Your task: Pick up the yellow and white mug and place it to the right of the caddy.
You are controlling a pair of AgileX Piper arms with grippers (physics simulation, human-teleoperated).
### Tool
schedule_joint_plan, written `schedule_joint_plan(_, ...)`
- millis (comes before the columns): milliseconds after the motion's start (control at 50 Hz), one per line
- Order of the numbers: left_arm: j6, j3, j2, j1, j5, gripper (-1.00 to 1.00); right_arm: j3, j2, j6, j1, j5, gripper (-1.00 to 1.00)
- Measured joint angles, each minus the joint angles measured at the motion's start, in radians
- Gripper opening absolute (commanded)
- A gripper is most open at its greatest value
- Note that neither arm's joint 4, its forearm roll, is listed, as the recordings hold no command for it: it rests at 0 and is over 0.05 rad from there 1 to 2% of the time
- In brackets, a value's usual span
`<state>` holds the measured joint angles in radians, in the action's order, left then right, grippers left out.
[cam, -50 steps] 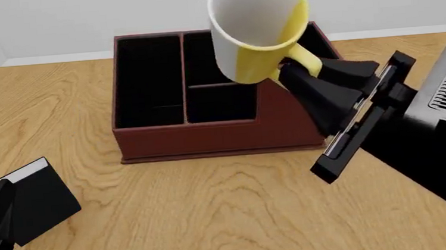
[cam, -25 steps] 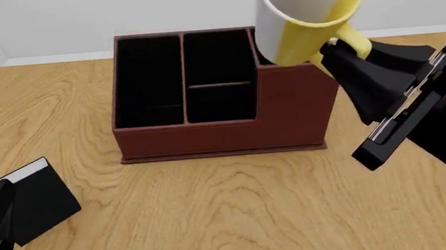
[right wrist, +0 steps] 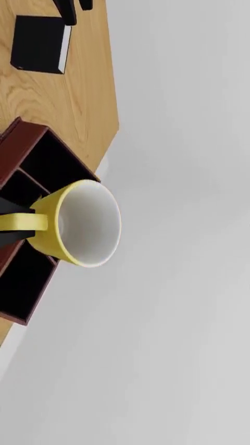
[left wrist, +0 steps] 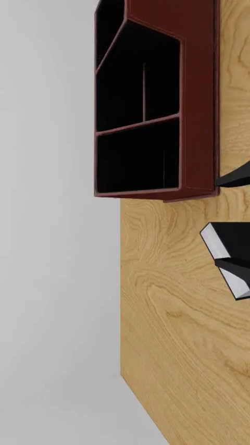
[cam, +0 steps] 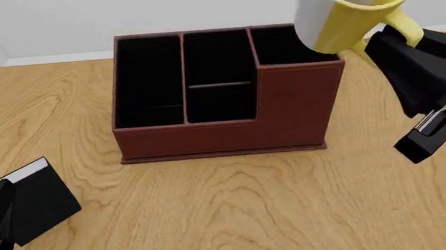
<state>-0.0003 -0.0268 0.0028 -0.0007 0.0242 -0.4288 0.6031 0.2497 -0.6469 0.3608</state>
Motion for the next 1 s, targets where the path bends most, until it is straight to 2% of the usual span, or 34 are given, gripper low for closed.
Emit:
schedule_joint_plan(640, 0.0, 0.0, 0.0, 0.0, 0.0, 1.0, -0.067, -0.217, 0.035, 0.131, -0.252, -1.0)
schedule_joint_plan(1000, 0.0, 0.0, 0.0, 0.0, 0.0, 1.0, -0.094, -0.219, 0.033, 0.223, -0.292, -1.0)
